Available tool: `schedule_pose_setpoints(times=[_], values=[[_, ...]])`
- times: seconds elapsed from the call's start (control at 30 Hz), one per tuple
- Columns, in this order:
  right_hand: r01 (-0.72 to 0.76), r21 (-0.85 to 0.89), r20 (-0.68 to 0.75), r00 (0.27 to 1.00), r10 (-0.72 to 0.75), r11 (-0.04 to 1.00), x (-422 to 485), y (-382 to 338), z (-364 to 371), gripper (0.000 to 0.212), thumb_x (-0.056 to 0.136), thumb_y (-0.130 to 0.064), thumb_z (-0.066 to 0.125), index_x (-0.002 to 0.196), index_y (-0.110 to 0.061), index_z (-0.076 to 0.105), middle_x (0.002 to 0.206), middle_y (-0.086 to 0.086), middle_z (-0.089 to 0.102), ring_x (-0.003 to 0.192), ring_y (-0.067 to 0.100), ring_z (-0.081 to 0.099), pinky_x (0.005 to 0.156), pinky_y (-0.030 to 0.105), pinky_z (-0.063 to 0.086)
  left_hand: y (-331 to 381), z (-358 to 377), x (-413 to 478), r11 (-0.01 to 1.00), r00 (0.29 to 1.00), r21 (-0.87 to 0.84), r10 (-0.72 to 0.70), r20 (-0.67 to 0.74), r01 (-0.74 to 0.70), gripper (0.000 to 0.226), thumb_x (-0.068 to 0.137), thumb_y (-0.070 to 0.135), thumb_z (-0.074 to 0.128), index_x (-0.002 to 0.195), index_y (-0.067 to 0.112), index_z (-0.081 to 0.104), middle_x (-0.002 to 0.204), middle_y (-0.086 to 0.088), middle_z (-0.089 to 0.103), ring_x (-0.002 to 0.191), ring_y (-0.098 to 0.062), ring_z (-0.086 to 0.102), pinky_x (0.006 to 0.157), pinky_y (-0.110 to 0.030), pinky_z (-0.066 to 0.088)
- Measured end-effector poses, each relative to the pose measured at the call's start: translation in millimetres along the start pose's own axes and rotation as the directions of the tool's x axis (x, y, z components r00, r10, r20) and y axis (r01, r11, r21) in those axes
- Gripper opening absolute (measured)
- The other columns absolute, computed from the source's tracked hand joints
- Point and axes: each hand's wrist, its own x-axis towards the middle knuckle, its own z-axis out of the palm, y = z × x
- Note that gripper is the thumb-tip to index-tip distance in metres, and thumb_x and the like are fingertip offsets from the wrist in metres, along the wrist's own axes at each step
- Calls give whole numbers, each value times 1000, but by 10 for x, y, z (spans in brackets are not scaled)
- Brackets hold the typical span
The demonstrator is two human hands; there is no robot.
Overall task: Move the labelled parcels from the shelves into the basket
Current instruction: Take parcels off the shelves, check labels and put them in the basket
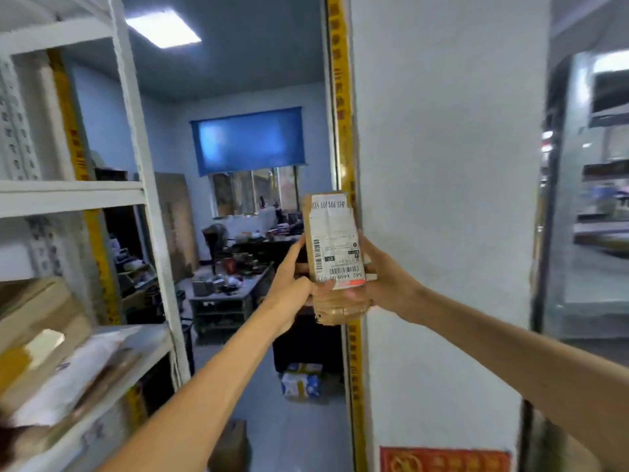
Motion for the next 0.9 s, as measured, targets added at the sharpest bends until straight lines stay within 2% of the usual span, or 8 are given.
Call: schedule_pose_setpoints(times=[0.13, 0.17, 0.27, 0.33, 0.43, 0.57, 0.73, 0.9], values=[[-195, 99, -193, 958, 211, 976, -837, 137, -643, 87, 84, 4, 65, 149, -36, 24, 100, -4, 61, 91, 11, 60, 64, 20, 54, -57, 1070, -133, 999, 984, -35, -32, 175, 39, 90, 78, -9, 66, 145, 40, 30, 114, -5, 58, 106, -25, 60, 76, -44, 58], [-238, 108, -246, 934, 258, 965, -1059, 139, -771, 79, 90, 5, 58, 149, -35, 23, 102, -3, 60, 92, 10, 61, 67, 21, 55, -64, 1327, -168, 999, 974, -34, -28, 225, 37, 90, 78, -9, 66, 145, 39, 31, 109, -5, 57, 106, -25, 58, 74, -43, 58], [-360, -19, -416, 851, 320, 933, -1729, 192, -1150, 91, 84, 14, 59, 151, -32, 18, 124, -2, 57, 118, 19, 56, 94, 36, 52, -148, 2099, -328, 997, 922, -71, -11, 386, 42, 91, 77, -7, 70, 146, 35, 29, 102, -3, 54, 101, -23, 57, 69, -40, 57], [-397, -9, -505, 794, 338, 918, -2063, 250, -1332, 84, 86, 17, 53, 148, -32, 22, 128, -3, 54, 124, 22, 53, 100, 36, 49, -195, 2503, -403, 995, 890, -93, 9, 457, 38, 93, 76, -5, 72, 146, 36, 28, 105, -2, 53, 104, -22, 56, 66, -37, 57], [-480, 16, -614, 688, 387, 877, -2526, 344, -1594, 90, 83, 20, 50, 144, -40, 25, 126, -2, 61, 117, 18, 59, 93, 40, 54, -333, 3129, -508, 987, 796, -140, 25, 605, 76, 92, 78, -6, 70, 145, 40, 27, 113, 8, 55, 109, -15, 55, 80, -37, 58], [-552, 70, -740, 530, 414, 831, -2974, 499, -1867, 93, 79, 31, 41, 135, -43, 28, 102, -6, 63, 86, 4, 64, 61, 16, 53, -565, 3815, -554, 968, 682, -195, 38, 730, 155, 97, 75, -10, 70, 148, 36, 25, 133, 6, 53, 120, -19, 53, 97, -43, 50], [-638, 174, -838, 304, 453, 750, -3319, 609, -2026, 78, 82, 25, 45, 136, -31, 36, 101, -2, 67, 83, 7, 68, 62, 22, 56, -767, 4494, -630, 947, 484, -179, 28, 874, 267, 102, 76, -10, 69, 151, 34, 16, 137, 1, 47, 117, -15, 54, 85, -23, 51], [-718, 249, -889, 96, 447, 650, -3700, 692, -2098, 77, 75, 21, 60, 138, -17, 37, 107, 1, 63, 93, 13, 64, 64, 30, 58, -945, 5047, -872, 921, 327, -149, 25, 945, 361, 99, 78, -13, 65, 152, 27, 13, 133, 2, 48, 122, -20, 51, 99, -38, 47]])
